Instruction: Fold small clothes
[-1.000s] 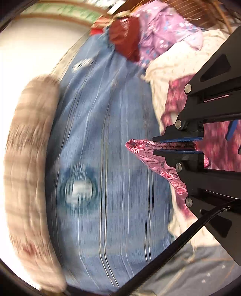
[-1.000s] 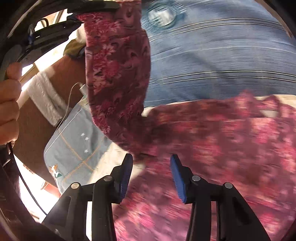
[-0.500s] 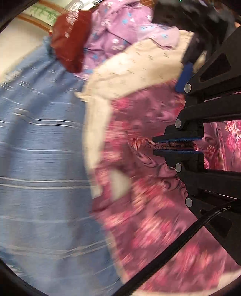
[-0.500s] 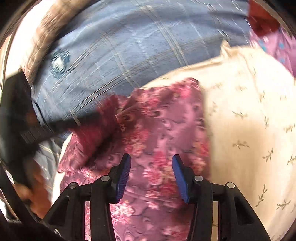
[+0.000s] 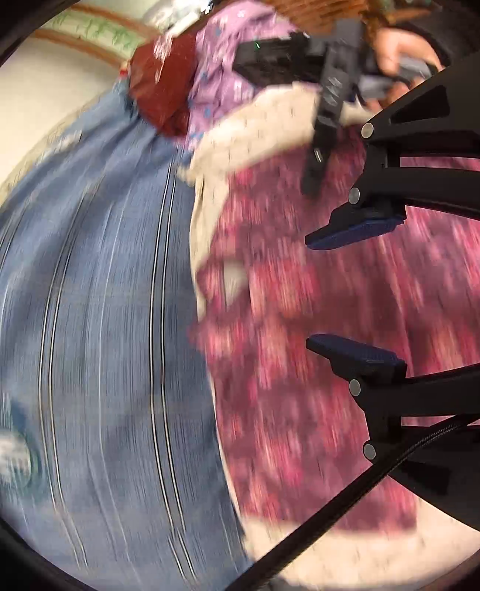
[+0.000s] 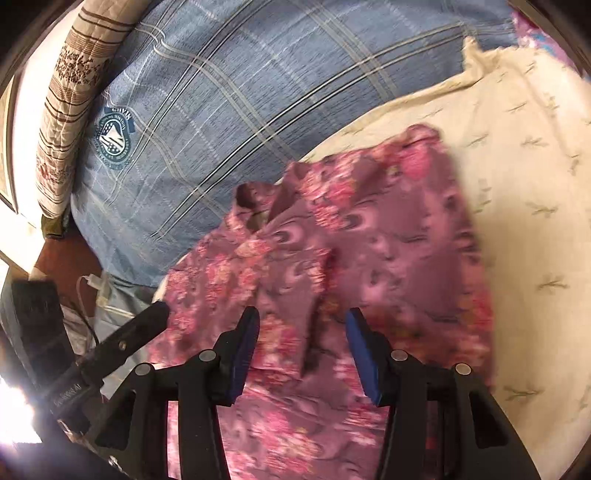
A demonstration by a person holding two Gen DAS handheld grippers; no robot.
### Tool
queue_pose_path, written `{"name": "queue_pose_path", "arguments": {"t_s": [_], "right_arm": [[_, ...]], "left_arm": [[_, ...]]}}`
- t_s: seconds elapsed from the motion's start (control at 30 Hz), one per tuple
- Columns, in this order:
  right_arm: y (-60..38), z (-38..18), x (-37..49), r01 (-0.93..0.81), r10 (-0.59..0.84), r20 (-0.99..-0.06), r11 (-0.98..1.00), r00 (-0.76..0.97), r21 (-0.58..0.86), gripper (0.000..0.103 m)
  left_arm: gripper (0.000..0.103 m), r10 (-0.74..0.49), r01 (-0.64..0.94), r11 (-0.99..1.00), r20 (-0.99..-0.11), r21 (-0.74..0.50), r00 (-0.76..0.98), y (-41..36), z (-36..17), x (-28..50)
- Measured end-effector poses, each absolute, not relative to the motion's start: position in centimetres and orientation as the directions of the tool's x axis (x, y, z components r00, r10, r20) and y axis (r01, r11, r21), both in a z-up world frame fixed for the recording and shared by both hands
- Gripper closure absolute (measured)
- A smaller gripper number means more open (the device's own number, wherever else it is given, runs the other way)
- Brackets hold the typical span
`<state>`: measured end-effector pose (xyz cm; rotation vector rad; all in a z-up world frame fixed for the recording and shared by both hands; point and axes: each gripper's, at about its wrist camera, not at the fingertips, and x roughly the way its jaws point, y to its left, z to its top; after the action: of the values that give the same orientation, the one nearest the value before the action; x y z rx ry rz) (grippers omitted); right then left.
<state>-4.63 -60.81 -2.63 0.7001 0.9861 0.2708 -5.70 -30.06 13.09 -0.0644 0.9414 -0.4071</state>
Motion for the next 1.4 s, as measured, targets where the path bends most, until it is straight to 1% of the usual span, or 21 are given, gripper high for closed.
{"name": "queue_pose_path", "arguments": {"t_s": [0.07,0.13,0.23,0.3,0.33,0.43,0.57,0.63,0.67,0.7,0.83,0.93,1.0,1.03,1.07,1.13,1.27,1.33,1.4], "right_arm": [[-59.9,-3.1,-3.9,0.117,0.503,-0.693,0.760,0.516,0.639,0.052],[-59.0,-3.5,-3.5,0.146,0.474,-0.729,0.781,0.495,0.607,0.052],[-58.1,-4.1,-3.1,0.193,0.451,-0.735,0.771,0.507,0.607,0.052],[-57.5,-4.3,-2.7,0.209,0.447,-0.739,0.767,0.505,0.606,0.075],[-57.2,-4.5,-2.3,0.222,0.439,-0.753,0.773,0.491,0.595,0.098],[-57.2,-3.6,-2.5,0.231,0.404,-0.754,0.783,0.518,0.578,0.098],[-58.6,0.7,-3.6,0.170,0.328,-0.700,0.824,0.634,0.540,0.099],[-59.8,2.7,-4.2,0.189,0.247,-0.696,0.853,0.674,0.486,0.099],[-60.3,3.2,-4.3,0.199,0.213,-0.698,0.865,0.684,0.460,0.099],[-60.8,3.5,-4.5,0.214,0.177,-0.701,0.876,0.691,0.432,0.099],[-62.0,0.5,-4.1,0.257,0.147,-0.774,0.892,0.616,0.373,0.099],[-61.8,-2.6,-4.1,0.281,0.132,-0.821,0.900,0.555,0.334,0.098],[-61.7,-3.2,-4.5,0.280,0.131,-0.816,0.899,0.563,0.337,0.098],[-61.5,-2.9,-4.5,0.273,0.127,-0.817,0.905,0.562,0.328,0.097],[-61.4,-2.3,-4.6,0.267,0.122,-0.818,0.909,0.562,0.320,0.094],[-61.4,-0.8,-4.9,0.262,0.099,-0.812,0.918,0.575,0.298,0.092],[-61.2,2.4,-5.2,0.222,0.073,-0.764,0.935,0.640,0.276,0.092],[-60.8,2.9,-4.3,0.199,0.117,-0.756,0.929,0.644,0.313,0.092],[-60.1,2.8,-3.5,0.165,0.173,-0.753,0.921,0.635,0.351,0.092]], "left_arm": [[0.056,-0.315,0.234,0.947,-0.785,-0.221,0.533,-27.2,12.5,-5.3],[0.057,-0.284,0.139,0.959,-0.801,-0.248,0.528,-24.0,11.6,-4.6],[0.058,-0.267,0.084,0.962,-0.814,-0.261,0.516,-22.5,10.3,-4.6],[0.058,-0.248,0.076,0.967,-0.825,-0.244,0.508,-22.3,9.7,-4.1],[0.058,-0.248,0.080,0.967,-0.827,-0.241,0.504,-22.6,9.5,-4.1],[0.058,-0.247,0.098,0.968,-0.822,-0.230,0.513,-23.2,9.2,-4.5],[0.058,-0.241,0.134,0.970,-0.817,-0.201,0.523,-24.1,9.4,-5.1],[0.058,-0.255,0.148,0.967,-0.813,-0.208,0.524,-24.5,9.5,-5.3],[0.061,-0.268,0.155,0.963,-0.810,-0.219,0.521,-24.7,9.4,-5.4],[0.062,-0.272,0.160,0.962,-0.815,-0.220,0.512,-25.0,9.1,-5.3],[0.062,-0.183,0.165,0.979,-0.866,-0.118,0.465,-26.6,6.5,-4.9],[0.063,-0.142,0.189,0.980,-0.865,-0.055,0.482,-27.6,6.1,-5.0],[0.063,-0.170,0.200,0.976,-0.862,-0.082,0.478,-27.3,6.8,-5.0],[0.064,-0.206,0.198,0.973,-0.847,-0.122,0.490,-26.6,7.7,-5.1],[0.064,-0.227,0.190,0.970,-0.832,-0.150,0.505,-25.8,8.4,-5.2],[0.064,-0.251,0.162,0.968,-0.798,-0.193,0.548,-24.0,10.0,-5.6],[0.064,-0.228,0.099,0.973,-0.785,-0.210,0.576,-21.7,11.1,-4.9],[0.064,-0.226,0.086,0.973,-0.790,-0.216,0.570,-21.4,10.8,-4.4],[0.064,-0.198,0.068,0.979,-0.814,-0.192,0.546,-21.8,9.8,-3.6]]}}
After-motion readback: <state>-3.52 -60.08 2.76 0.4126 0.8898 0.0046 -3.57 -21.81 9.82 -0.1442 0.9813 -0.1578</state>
